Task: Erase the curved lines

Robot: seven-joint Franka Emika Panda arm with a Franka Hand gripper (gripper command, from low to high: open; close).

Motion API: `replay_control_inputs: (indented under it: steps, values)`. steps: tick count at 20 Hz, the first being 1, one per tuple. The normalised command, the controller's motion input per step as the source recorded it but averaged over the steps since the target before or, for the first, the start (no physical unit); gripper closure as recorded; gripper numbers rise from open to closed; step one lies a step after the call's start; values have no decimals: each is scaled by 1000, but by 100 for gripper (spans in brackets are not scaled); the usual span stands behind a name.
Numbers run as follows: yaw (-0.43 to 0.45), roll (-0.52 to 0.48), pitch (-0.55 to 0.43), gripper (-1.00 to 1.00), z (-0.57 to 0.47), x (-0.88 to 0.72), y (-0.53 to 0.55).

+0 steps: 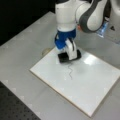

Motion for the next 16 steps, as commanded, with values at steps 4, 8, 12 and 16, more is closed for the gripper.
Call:
replay_control_inputs:
  steps: [4,8,12,16]
  values:
    - [-22,66,-36,100,-156,71,28]
    - [-36,66,-50,100,-154,65,34]
    - [-56,71,-45,100,-175,8,61]
    - [-84,66,-55,100,-213,18,132]
